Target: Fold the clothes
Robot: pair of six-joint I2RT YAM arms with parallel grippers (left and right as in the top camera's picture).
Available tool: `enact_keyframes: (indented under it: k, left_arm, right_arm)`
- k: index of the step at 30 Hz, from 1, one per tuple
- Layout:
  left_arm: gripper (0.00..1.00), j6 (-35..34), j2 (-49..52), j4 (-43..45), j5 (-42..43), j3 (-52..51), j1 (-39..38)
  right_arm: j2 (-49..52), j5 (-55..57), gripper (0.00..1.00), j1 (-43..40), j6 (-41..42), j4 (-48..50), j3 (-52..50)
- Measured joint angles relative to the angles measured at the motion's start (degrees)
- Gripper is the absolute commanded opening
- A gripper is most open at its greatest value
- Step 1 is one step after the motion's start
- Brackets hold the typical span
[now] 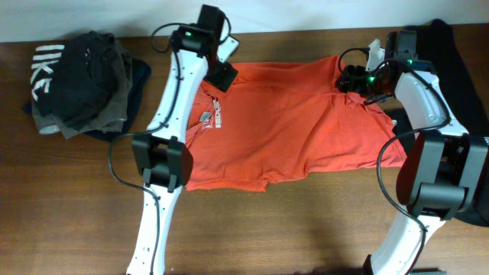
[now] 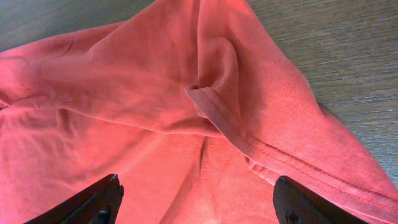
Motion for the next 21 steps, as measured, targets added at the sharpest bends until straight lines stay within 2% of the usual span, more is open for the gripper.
enact_keyframes:
  k: [7,11,13,21]
  left_arm:
    - [0.77,4.31,4.52,-2.82,0.90,0.07,-0.70]
    - [0.69,5.92,6.01,-2.69,0.90,0.07,-0.59]
    - [0.61,6.36,6.40,-2.58,0.85,0.07,-0.59]
    - [0.15,7.56,7.45,-0.83,-0.07,0.07,-0.48]
  right_arm:
    - [0.00,0.02,0.82,0.02,-0.04,-0.02,0.00]
    - [0.00,0.02,0.82,0.02,-0.04,-0.02,0.00]
    - [0.00,0.02,0.82,0.02,0.00,-0.02,0.00]
    - [0.00,0.02,0.82,0.02,-0.07,0.00,0.00]
